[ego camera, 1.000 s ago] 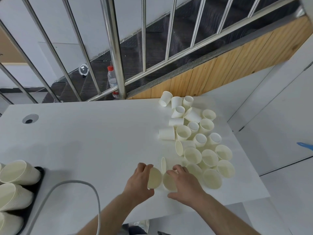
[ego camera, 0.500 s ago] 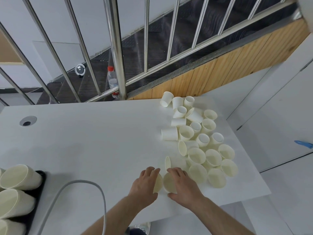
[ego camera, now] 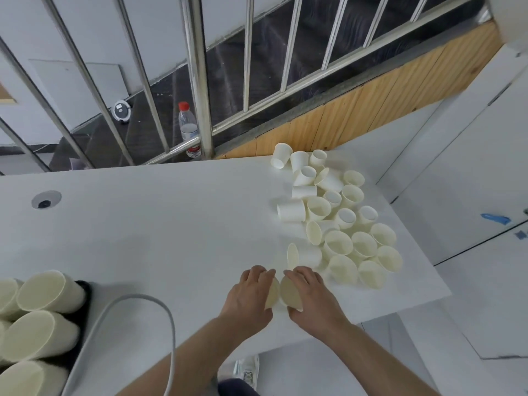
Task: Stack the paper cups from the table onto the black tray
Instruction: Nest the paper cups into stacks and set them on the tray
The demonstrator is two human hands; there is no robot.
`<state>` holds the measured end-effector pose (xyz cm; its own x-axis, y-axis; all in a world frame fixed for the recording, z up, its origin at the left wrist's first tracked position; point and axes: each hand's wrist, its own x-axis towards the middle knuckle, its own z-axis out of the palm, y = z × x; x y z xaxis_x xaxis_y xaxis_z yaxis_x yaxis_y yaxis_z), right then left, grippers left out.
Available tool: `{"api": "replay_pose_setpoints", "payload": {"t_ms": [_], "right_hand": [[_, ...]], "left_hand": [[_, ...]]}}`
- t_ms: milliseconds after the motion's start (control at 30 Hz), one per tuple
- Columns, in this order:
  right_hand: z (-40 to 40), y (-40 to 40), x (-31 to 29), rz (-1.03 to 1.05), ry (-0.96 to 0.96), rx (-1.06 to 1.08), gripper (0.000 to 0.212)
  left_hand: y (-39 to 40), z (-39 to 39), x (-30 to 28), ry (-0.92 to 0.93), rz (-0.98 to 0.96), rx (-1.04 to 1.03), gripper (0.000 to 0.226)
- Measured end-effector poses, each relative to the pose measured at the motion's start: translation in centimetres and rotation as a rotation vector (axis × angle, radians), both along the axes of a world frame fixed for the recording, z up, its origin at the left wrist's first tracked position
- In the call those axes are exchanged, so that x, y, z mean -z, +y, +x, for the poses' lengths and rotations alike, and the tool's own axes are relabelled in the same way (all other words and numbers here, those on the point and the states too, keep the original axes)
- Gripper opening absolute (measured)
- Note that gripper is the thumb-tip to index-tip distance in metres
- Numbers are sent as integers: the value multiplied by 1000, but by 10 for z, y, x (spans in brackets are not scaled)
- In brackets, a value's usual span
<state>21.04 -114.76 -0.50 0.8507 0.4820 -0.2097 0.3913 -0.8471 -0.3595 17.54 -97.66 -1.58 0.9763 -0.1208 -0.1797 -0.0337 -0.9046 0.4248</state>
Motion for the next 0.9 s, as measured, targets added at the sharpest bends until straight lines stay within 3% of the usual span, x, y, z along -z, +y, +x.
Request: {"api": "replay_pose_setpoints", "payload": {"t_ms": [400, 900], "right_hand": [[-82, 44, -31, 66, -80, -141, 72], [-184, 183, -49, 166, -99, -335, 69]], "left_hand": [[39, -109, -40, -75, 7, -154, 75], [160, -241, -65, -108, 18, -383, 75]]}}
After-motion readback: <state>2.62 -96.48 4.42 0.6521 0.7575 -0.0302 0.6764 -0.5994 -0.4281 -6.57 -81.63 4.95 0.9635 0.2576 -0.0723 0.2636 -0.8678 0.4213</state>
